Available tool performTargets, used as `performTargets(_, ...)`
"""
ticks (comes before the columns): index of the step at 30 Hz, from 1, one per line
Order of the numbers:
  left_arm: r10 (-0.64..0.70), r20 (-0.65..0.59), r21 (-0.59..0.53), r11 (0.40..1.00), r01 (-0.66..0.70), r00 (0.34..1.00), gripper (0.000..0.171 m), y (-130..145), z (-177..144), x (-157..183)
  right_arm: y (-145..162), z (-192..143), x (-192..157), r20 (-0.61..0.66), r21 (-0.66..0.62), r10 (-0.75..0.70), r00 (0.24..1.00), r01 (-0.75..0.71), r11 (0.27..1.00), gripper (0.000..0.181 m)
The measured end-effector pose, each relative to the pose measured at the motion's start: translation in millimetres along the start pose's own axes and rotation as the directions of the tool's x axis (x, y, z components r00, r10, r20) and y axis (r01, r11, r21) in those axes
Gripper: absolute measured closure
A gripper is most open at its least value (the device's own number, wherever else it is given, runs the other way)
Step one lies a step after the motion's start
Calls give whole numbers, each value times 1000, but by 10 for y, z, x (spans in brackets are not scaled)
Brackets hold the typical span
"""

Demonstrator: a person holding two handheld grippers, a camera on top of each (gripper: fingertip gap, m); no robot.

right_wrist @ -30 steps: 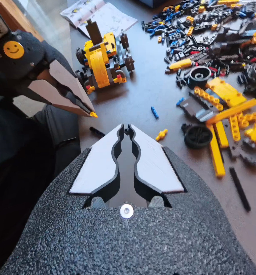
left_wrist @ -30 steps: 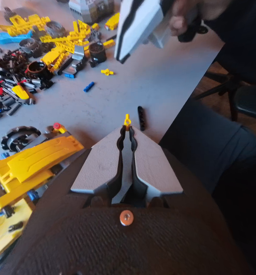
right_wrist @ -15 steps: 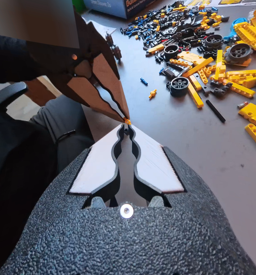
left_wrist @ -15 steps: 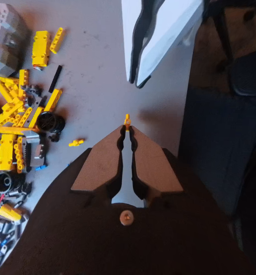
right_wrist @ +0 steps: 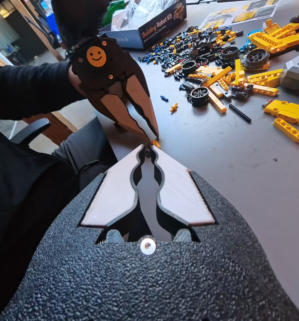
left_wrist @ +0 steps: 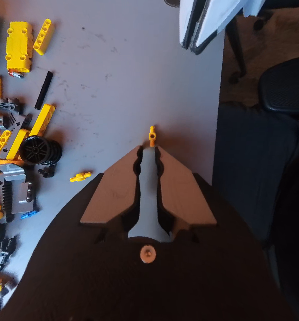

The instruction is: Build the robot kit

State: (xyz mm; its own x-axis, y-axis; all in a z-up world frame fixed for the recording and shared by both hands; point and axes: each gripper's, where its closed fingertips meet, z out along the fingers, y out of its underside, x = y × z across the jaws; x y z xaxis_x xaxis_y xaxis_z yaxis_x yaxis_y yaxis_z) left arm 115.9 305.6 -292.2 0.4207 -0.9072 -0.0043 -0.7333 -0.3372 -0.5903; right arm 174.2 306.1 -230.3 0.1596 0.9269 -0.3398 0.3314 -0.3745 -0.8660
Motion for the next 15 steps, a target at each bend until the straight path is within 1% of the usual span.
performTargets(4, -28, 12, -8, 1000, 28, 1000, 155, 45, -34, -41, -50, 47, -10, 26, 25, 20, 999, -20, 999, 176)
performTargets(6, -34, 40, -23, 999, 35, 999, 151, 85, -76, -73, -120, 70, -50, 72, 69, 55, 996, -60, 996, 176)
performTargets(7, -30, 60, -13, 999, 31, 998, 151, 75, -111, -79, -178, 77, -75, 106, 106, 85, 991, -96, 990, 176)
performTargets(9, -25, 72, 51, 998, 21, 997, 152, -20, -199, -13, -317, 85, -110, 192, 193, 168, 967, -205, 960, 176)
performTargets(12, -57, 59, 187, 981, 45, 997, 152, -247, -323, 150, -479, 97, -102, 343, 273, 312, 886, -412, 870, 177)
performTargets(13, -86, 37, 245, 967, 74, 996, 153, -338, -366, 206, -526, 92, -125, 401, 285, 327, 856, -456, 843, 177)
performTargets(15, -182, -75, 357, 913, 197, 980, 154, -521, -461, 319, -576, 103, -183, 475, 289, 335, 813, -504, 814, 177)
